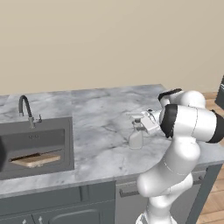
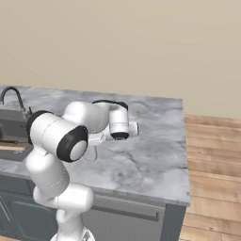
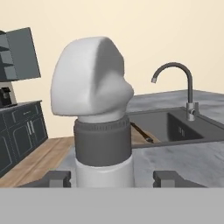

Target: Move the cutting board and knife to the sink. Then move spray from the cabinet to the counter.

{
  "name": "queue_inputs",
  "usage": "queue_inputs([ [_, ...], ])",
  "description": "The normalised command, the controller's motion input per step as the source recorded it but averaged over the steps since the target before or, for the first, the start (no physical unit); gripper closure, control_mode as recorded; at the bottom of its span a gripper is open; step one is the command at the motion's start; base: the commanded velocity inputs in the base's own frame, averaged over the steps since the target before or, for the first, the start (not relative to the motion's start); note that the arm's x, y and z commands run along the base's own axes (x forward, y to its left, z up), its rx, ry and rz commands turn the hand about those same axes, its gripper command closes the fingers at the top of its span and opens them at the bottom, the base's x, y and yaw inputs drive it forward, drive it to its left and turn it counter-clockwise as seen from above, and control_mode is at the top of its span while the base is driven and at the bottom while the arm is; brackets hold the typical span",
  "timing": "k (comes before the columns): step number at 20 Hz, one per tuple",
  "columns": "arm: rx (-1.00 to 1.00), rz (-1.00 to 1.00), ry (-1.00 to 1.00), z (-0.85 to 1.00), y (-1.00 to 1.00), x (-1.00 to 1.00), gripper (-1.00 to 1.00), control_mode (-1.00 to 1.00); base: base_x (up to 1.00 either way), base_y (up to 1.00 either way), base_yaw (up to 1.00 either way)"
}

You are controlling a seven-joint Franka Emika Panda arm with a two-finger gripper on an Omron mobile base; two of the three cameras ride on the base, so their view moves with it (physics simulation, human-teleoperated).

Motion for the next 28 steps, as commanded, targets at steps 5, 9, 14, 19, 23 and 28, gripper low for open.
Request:
queue_inputs([
  [5, 0.00, 0.00, 0.00, 0.00, 0.00, 0.00, -1.00, -1.00, 0.00, 0.00, 0.00],
  [9, 0.00, 0.00, 0.00, 0.00, -0.05, 0.00, -1.00, -1.00, 0.00, 0.00, 0.00],
  [14, 0.00, 0.00, 0.00, -0.04, -0.17, 0.00, -1.00, -1.00, 0.00, 0.00, 0.00],
  [19, 0.00, 0.00, 0.00, -0.07, -0.35, 0.00, -1.00, -1.00, 0.00, 0.00, 0.00],
  [23, 0.00, 0.00, 0.00, -0.06, -0.34, 0.00, -1.00, -1.00, 0.00, 0.00, 0.00],
  [28, 0.00, 0.00, 0.00, -0.02, -0.45, -0.06, -1.00, -1.00, 0.00, 0.00, 0.00],
])
